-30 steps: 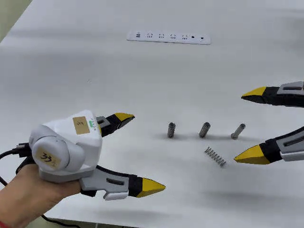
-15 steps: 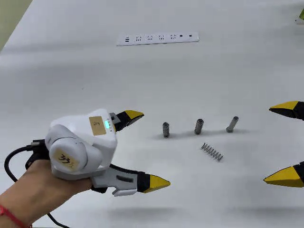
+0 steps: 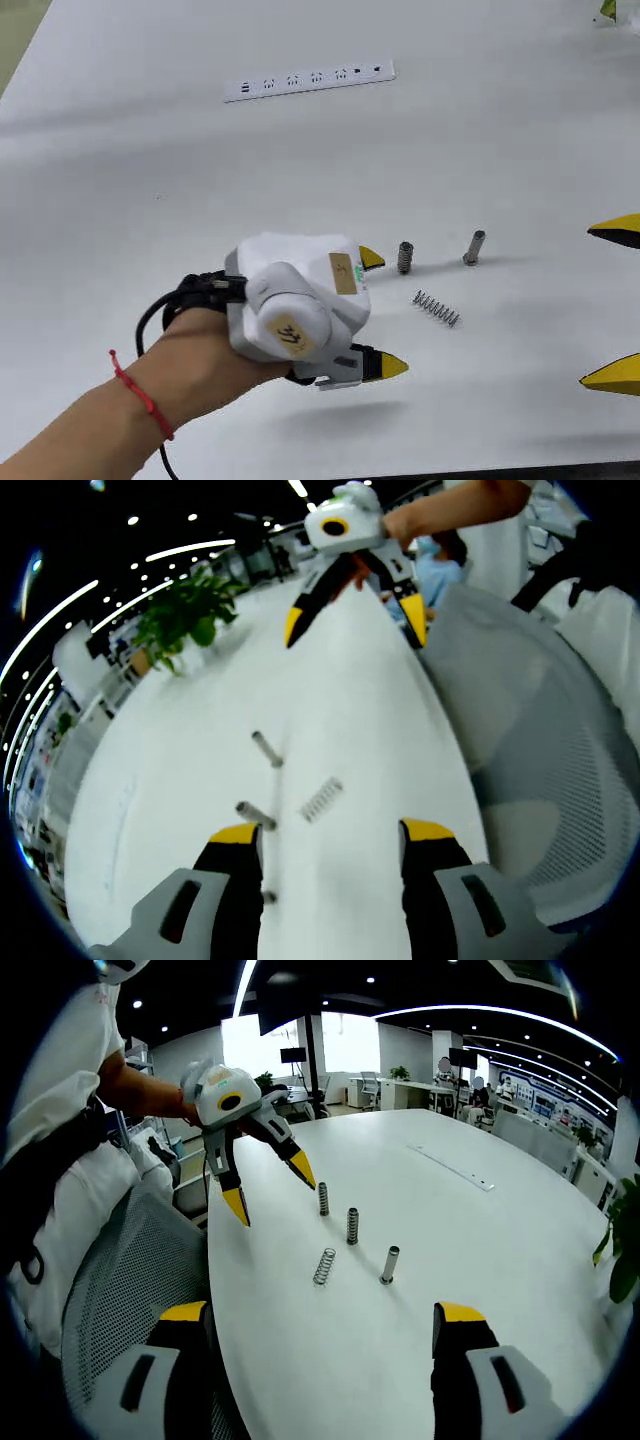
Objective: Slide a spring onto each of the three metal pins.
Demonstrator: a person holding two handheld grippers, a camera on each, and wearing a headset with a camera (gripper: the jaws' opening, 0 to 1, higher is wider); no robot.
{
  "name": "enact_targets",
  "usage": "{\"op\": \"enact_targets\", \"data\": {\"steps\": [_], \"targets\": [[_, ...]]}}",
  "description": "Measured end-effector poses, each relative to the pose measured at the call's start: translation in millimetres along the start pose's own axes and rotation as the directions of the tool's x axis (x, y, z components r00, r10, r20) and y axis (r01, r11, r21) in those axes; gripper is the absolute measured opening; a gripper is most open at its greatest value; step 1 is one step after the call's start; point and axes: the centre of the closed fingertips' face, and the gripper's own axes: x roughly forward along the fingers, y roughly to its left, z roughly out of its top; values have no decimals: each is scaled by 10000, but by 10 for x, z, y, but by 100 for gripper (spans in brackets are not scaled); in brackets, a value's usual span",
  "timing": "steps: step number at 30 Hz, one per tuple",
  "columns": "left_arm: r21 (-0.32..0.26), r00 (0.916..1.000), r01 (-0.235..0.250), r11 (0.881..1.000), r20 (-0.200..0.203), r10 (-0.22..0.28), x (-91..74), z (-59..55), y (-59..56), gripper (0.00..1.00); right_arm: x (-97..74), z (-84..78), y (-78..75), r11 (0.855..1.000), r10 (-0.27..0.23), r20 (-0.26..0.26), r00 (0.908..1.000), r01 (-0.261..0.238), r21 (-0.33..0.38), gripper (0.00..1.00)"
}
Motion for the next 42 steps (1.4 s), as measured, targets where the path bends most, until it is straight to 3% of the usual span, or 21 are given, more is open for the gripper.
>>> {"op": "enact_targets", "data": {"steps": [5, 11, 19, 22, 24, 29, 35, 38, 39, 42], "targets": [[625, 9981, 190, 9979, -597, -153, 215, -23, 22, 46, -58, -70, -18, 9997, -197, 17, 9998, 196, 124, 92], [817, 9937, 464, 9956, -1055, -377, 423, -38, 51, 41, -140, -166, -78, 9989, -361, 166, 9992, 355, 320, 92], [1189, 9803, 916, 9887, -1851, -686, 639, -142, 81, 37, -200, -303, -79, 9980, -439, 85, 9990, 435, 448, 92], [1099, 9806, 959, 9893, -1809, -750, 673, -125, 84, 35, -203, -302, -66, 9977, -478, 145, 9988, 471, 485, 92], [1285, 9784, 928, 9874, -1957, -665, 689, -149, 104, 32, -202, -290, -63, 9973, -526, 228, 9984, 514, 532, 91], [1075, 9740, 931, 9898, -2159, -681, 729, -196, 142, 27, -203, -272, -62, 9956, -699, 422, 9967, 670, 660, 91], [1070, 9723, 1075, 9884, -2189, -821, 753, -199, 131, 25, -206, -245, -23, 9947, -756, 587, 9954, 712, 747, 91], [876, 9672, 1121, 9898, -2382, -885, 759, -248, 115, 23, -216, -259, -16, 9946, -761, 580, 9954, 717, 753, 90], [810, 9709, 1085, 9908, -2225, -882, 775, -226, 111, 22, -221, -265, -17, 9945, -767, 565, 9954, 723, 759, 90], [625, 9693, 1055, 9924, -2293, -886, 756, -248, 95, 19, -245, -269, -19, 9940, -813, 544, 9952, 769, 783, 90]]}}
